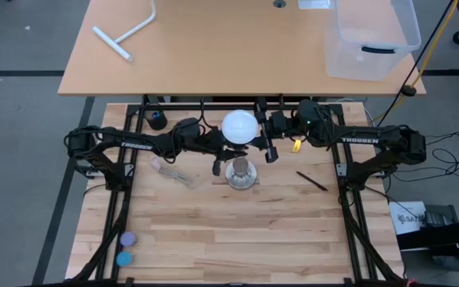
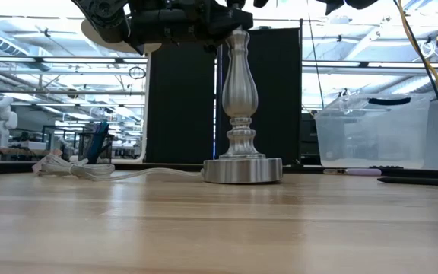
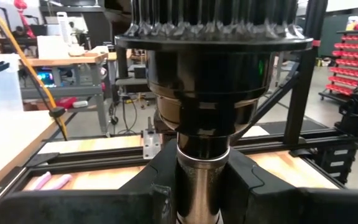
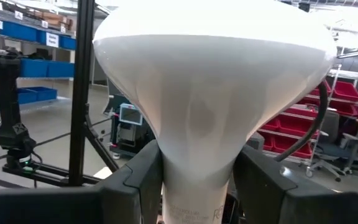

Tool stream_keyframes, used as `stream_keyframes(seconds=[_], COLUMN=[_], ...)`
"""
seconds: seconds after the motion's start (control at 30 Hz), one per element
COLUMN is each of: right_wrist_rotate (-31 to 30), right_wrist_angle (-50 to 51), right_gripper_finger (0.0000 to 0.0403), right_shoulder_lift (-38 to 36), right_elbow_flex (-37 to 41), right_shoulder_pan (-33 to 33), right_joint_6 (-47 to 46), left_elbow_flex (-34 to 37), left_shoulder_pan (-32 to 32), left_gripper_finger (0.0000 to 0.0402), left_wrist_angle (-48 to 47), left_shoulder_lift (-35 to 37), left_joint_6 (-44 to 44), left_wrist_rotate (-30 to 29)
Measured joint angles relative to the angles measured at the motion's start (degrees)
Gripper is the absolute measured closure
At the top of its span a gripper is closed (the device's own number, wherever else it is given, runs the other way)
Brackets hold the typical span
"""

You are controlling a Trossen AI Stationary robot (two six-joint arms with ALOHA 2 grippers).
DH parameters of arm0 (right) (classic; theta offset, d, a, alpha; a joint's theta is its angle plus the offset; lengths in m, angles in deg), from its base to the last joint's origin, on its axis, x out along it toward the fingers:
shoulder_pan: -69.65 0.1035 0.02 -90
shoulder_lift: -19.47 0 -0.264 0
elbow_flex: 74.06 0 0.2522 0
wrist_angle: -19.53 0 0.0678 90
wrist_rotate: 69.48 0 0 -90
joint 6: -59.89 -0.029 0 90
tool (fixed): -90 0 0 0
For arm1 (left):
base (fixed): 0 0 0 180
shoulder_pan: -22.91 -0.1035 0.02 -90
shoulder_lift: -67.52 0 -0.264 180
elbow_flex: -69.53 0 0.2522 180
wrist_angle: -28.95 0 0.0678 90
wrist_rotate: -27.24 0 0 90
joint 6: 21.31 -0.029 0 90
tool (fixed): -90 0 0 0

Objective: Screw lightbulb
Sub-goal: Remove the lightbulb from the lamp

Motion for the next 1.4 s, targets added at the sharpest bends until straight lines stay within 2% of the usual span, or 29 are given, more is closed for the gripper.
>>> stream_keyframes(seconds=[0.13, 0.47, 0.77, 1.07, 1.17, 1.27, 1.4], right_wrist_rotate=[1.0, 9.0, 6.9, 6.5, 6.5, 6.0, -1.9], right_wrist_angle=[0.0, 0.0, 1.2, 3.4, 8.1, 17.8, 27.6], right_gripper_finger=[0.0247, 0.0247, 0.0199, 0.0128, 0.0104, 0.0089, 0.0083], right_shoulder_lift=[0.0, 0.0, -0.1, -0.6, -2.5, -6.8, -12.1], right_elbow_flex=[0.0, -0.1, -0.4, -0.8, -0.8, -0.8, -0.8], right_shoulder_pan=[-0.2, -0.9, -0.2, 0.2, 0.2, 0.2, 0.6], right_joint_6=[-1.0, -4.0, -0.6, 0.9, 2.6, 7.0, 10.4], left_elbow_flex=[0.0, -0.1, -0.1, -0.1, -0.1, -0.1, -0.1], left_shoulder_pan=[-0.2, -0.1, 0.0, -0.1, -0.1, -0.1, -0.2], left_gripper_finger=[0.0330, 0.0330, 0.0330, 0.0330, 0.0330, 0.0330, 0.0330], left_wrist_angle=[-0.3, -1.0, -1.2, -1.2, -1.2, -1.3, -1.2], left_shoulder_lift=[0.0, 0.0, 0.0, 0.0, 0.0, 0.0, 0.0], left_joint_6=[0.0, -0.1, 0.3, 0.3, 0.3, 0.3, 0.0], left_wrist_rotate=[1.3, 2.9, 2.7, 2.2, 2.1, 2.0, 1.8])
